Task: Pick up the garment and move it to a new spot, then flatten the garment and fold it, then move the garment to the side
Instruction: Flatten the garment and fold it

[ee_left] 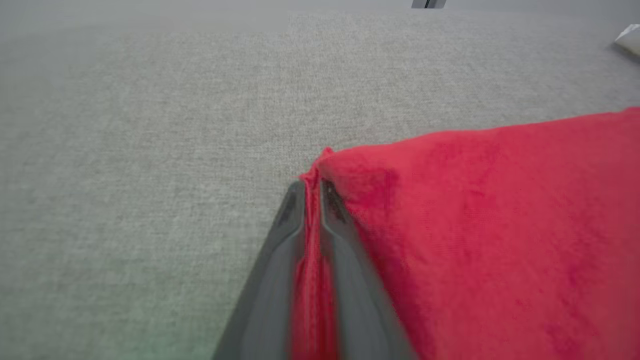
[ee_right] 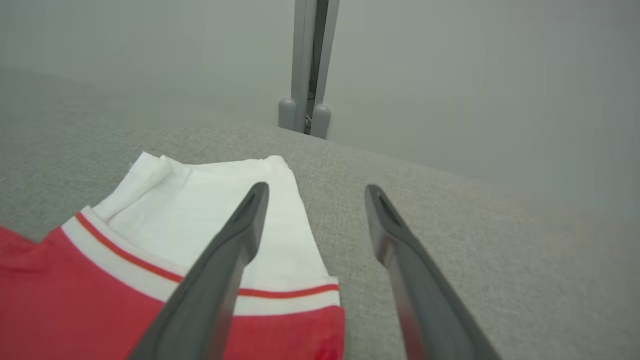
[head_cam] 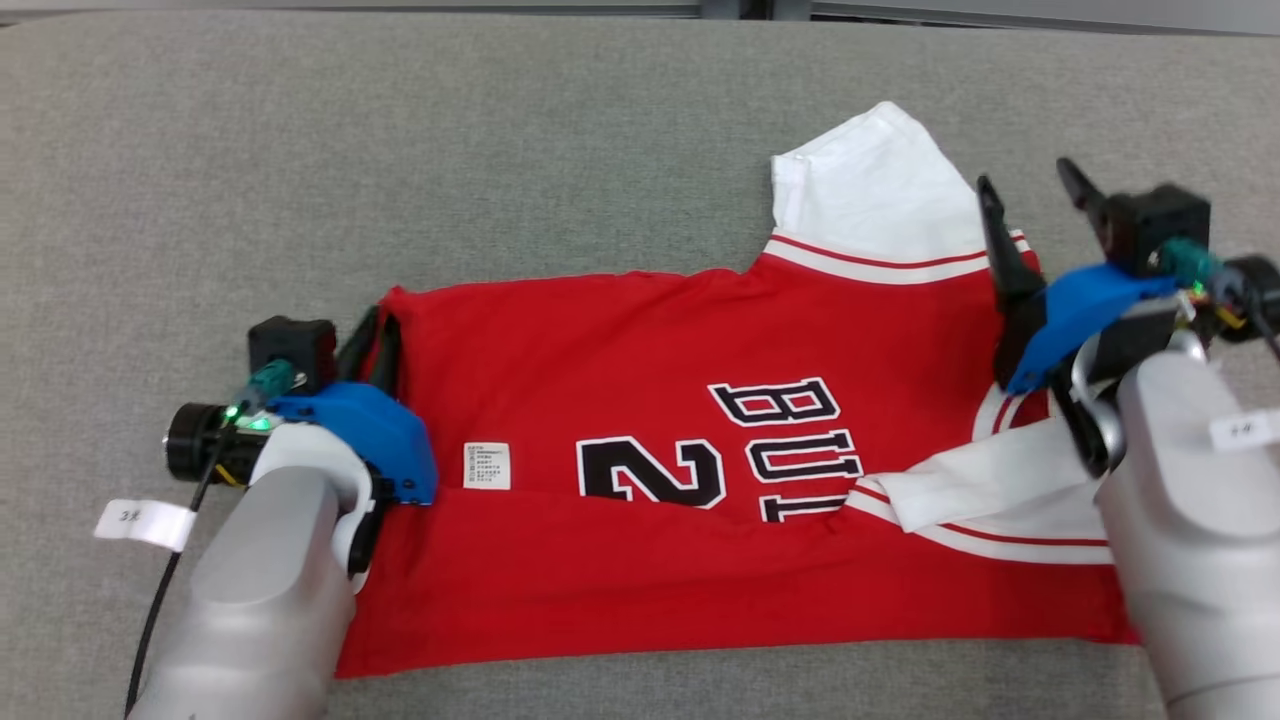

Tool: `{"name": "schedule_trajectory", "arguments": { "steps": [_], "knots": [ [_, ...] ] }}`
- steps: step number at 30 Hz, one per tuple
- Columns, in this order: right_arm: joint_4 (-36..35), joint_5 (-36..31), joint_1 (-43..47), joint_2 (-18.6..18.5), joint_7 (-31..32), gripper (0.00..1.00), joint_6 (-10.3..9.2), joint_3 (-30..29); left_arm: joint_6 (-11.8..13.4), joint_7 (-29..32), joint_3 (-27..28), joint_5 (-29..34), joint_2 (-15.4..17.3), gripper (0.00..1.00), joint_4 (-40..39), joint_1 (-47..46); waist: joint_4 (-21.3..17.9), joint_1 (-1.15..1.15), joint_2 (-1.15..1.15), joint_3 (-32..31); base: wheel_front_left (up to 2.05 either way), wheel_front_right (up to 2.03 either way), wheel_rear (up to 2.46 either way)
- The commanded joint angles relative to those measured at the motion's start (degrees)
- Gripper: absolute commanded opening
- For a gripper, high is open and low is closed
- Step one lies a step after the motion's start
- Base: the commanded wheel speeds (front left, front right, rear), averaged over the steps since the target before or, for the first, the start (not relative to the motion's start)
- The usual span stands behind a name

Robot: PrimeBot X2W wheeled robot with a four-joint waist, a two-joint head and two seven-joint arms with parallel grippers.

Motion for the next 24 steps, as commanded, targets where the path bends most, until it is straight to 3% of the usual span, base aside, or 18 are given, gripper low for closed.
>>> {"name": "schedule_trajectory", "arguments": {
  "steps": [1, 7, 14, 24],
  "knots": [
    [1.2, -0.2, -2.6, -1.1, 1.2, 1.00, -0.02, -0.1, -0.2, 1.9, -2.0, -0.7, -1.0, 0.00, 1.7, 1.6, 1.1, 0.00, 0.00, 0.7, 0.00, 0.00, 0.00],
    [6.9, -1.5, -9.7, -3.6, 6.2, 1.00, -0.02, -1.6, 0.3, -1.8, -3.5, -1.9, 0.3, 0.00, -0.2, -2.4, 5.1, 0.00, 0.00, 1.9, 0.00, 0.00, 0.00],
    [14.7, -3.8, -15.4, -6.9, 12.4, 1.00, -0.02, -5.6, 2.4, -2.9, -1.7, -0.3, -1.9, 0.00, -9.3, -1.5, 11.3, 0.00, 0.00, 3.8, 0.00, 0.00, 0.00],
    [21.0, -5.8, -19.6, -8.1, 17.6, 1.00, -0.02, -7.6, 1.5, -2.9, -0.9, 1.5, -4.5, 0.00, -15.9, 1.3, 15.7, 0.00, 0.00, 6.6, 0.00, 0.00, 0.00]
  ]
}}
